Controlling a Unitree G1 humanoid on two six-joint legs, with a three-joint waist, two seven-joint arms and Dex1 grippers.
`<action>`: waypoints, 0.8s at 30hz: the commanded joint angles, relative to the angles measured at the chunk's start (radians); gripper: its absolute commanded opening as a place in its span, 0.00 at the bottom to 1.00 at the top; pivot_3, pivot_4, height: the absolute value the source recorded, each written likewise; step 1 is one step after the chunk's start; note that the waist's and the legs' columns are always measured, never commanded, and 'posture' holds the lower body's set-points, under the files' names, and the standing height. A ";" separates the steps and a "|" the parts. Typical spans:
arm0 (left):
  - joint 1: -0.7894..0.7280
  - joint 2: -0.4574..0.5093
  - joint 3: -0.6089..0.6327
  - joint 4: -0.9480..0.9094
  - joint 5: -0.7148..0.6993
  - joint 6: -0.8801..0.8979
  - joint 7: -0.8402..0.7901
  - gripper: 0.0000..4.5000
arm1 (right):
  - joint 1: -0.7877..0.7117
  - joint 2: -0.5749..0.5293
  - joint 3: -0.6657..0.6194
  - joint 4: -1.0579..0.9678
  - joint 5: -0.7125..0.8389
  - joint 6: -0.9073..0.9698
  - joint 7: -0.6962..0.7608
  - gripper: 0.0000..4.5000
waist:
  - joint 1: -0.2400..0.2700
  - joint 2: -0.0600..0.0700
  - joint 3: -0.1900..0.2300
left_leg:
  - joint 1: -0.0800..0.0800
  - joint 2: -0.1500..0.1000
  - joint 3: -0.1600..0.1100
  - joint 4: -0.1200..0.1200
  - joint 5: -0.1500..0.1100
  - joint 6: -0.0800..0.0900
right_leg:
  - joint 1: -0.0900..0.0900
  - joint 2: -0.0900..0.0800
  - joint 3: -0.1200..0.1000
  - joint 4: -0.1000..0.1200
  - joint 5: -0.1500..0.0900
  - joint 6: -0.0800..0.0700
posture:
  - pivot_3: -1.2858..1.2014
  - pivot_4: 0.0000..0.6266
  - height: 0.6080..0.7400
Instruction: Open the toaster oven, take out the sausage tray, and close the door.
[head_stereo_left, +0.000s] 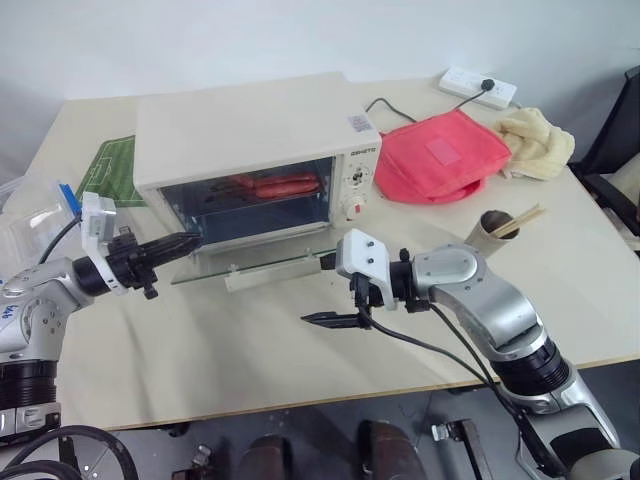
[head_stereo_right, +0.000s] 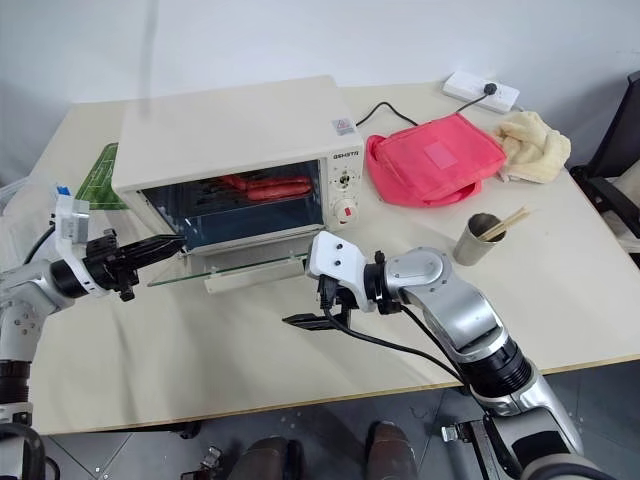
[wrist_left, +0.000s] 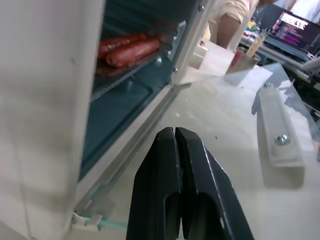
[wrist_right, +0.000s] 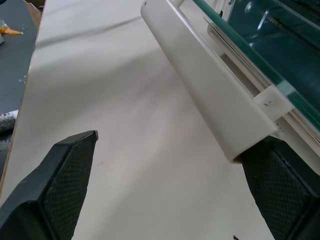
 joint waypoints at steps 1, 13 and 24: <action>-0.029 -0.003 -0.005 -0.001 0.011 -0.011 -0.015 0.01 | -0.013 0.005 0.025 -0.012 0.001 -0.011 0.004 0.99 | 0.003 0.000 0.000 | 0.000 0.000 0.000 0.000 0.000 0.000 | 0.000 0.000 0.000 0.000 0.000 0.000 | 0.52 0.24 1.00; -0.099 -0.008 -0.082 0.066 0.065 -0.007 -0.088 0.01 | -0.071 -0.007 -0.031 0.010 0.059 -0.009 0.057 0.99 | 0.012 0.000 0.000 | 0.000 0.001 0.001 0.002 0.000 0.000 | 0.000 0.001 0.001 0.002 0.000 0.000 | 0.52 0.24 1.00; -0.190 -0.020 -0.119 0.175 0.114 -0.046 -0.141 0.01 | -0.096 -0.081 -0.095 0.038 0.103 0.041 0.064 0.99 | 0.020 -0.001 0.000 | 0.000 0.000 0.001 0.002 0.000 0.001 | 0.000 0.001 0.001 0.001 0.000 0.000 | 0.52 0.24 1.00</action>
